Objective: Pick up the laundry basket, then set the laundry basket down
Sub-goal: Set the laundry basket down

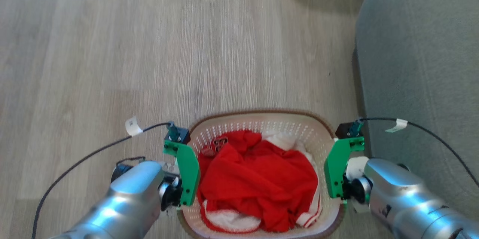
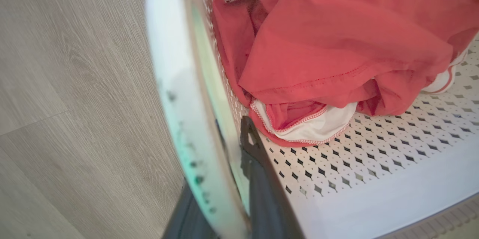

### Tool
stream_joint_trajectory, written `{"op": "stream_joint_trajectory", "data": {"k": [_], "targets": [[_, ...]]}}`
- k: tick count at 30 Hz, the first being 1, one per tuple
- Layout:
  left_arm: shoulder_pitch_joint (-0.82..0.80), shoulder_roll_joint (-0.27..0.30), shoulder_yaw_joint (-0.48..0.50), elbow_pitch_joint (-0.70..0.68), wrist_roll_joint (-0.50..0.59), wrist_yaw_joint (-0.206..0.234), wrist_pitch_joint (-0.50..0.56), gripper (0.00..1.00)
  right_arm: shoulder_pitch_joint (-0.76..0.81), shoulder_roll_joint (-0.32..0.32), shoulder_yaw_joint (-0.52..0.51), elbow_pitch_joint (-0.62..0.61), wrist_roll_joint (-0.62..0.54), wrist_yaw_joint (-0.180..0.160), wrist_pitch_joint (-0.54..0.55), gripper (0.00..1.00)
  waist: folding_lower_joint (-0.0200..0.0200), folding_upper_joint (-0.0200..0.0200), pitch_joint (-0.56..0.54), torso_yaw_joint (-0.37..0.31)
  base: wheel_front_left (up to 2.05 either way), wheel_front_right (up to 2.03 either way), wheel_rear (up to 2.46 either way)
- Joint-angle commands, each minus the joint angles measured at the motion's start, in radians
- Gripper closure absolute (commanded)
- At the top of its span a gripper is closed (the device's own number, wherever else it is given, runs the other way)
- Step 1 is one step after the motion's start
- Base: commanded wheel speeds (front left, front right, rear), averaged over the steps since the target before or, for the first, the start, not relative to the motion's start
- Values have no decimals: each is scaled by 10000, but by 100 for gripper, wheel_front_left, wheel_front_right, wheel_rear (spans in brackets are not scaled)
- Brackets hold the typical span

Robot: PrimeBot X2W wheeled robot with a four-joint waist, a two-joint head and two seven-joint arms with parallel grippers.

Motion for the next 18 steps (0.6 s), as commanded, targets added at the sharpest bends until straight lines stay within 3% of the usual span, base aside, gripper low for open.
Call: {"op": "stream_joint_trajectory", "data": {"k": [1,18], "targets": [[-469,-281,24,-335,234,-123,-117,100,-421,186,33,-481,-129,75,-260,100,-3,0,665,52,0,0,0],[-1193,-297,20,-1545,1353,860,-1224,100,-978,-464,-456,-901,283,75,-1668,100,-3,0,3298,-53,0,0,0]]}}
